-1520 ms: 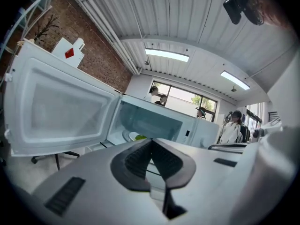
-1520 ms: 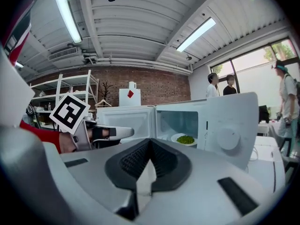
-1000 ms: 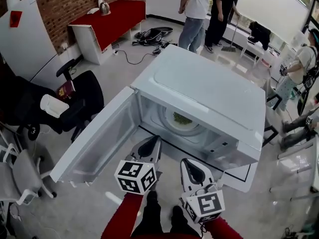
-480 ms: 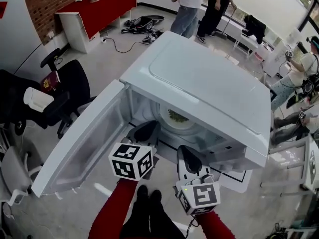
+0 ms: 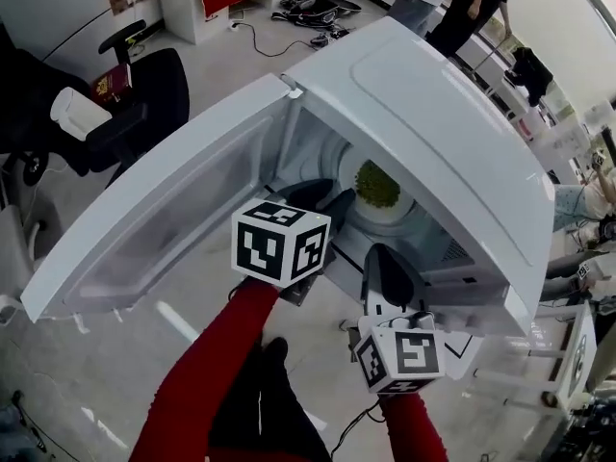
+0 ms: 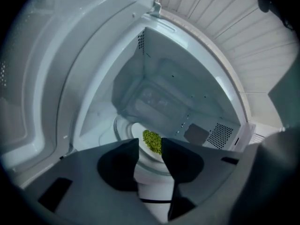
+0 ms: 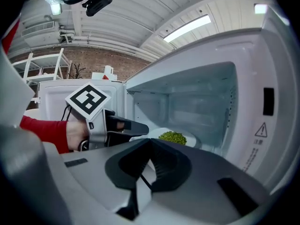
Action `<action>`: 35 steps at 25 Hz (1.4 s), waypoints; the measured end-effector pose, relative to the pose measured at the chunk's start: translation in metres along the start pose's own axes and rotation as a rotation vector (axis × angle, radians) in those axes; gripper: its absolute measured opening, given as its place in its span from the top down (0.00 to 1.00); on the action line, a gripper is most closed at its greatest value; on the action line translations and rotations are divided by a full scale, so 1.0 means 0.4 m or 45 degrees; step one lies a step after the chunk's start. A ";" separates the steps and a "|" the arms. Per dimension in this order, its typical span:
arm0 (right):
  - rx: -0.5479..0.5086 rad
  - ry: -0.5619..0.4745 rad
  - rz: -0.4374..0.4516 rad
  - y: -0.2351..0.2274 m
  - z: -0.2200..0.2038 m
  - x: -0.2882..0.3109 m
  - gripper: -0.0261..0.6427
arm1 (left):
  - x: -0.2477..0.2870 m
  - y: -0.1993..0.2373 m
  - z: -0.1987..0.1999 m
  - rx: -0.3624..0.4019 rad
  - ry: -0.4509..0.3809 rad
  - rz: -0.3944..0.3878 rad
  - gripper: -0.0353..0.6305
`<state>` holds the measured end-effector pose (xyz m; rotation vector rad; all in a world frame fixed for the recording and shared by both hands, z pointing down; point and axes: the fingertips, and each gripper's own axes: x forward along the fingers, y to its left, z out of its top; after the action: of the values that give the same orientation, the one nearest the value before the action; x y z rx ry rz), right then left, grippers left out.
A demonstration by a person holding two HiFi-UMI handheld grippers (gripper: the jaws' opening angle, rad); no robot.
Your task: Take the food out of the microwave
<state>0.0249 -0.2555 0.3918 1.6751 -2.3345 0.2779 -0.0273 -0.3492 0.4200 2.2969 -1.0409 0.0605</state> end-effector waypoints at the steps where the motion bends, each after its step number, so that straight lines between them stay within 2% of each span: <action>1: -0.010 0.000 0.005 0.001 0.001 0.002 0.94 | 0.006 0.004 0.001 -0.025 0.007 -0.003 0.73; 5: -0.050 -0.004 0.034 0.009 0.004 0.009 0.94 | 0.025 0.022 0.018 -0.141 0.028 -0.008 0.73; 10: -0.053 0.013 0.043 0.009 0.001 0.013 0.94 | 0.049 0.042 0.038 -0.344 0.092 -0.040 0.73; 13: -0.066 0.002 0.050 0.007 0.017 0.016 0.94 | 0.062 0.051 0.043 -0.415 0.129 -0.028 0.73; 18: -0.103 -0.009 0.064 0.007 0.038 0.025 0.94 | 0.074 0.073 0.026 -0.465 0.194 0.053 0.73; 23: -0.106 -0.006 0.032 -0.030 0.049 0.028 0.94 | 0.089 0.068 0.028 -0.516 0.252 0.141 0.73; 27: -0.098 0.005 0.020 -0.042 0.043 0.030 0.94 | 0.100 0.058 0.014 -0.583 0.316 0.151 0.73; 35: -0.094 -0.012 0.037 -0.040 0.050 0.026 0.94 | 0.105 0.059 0.009 -0.626 0.336 0.192 0.73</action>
<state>0.0350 -0.2759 0.3764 1.6135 -2.3475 0.1872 -0.0153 -0.3910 0.4408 1.7159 -0.9626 0.1471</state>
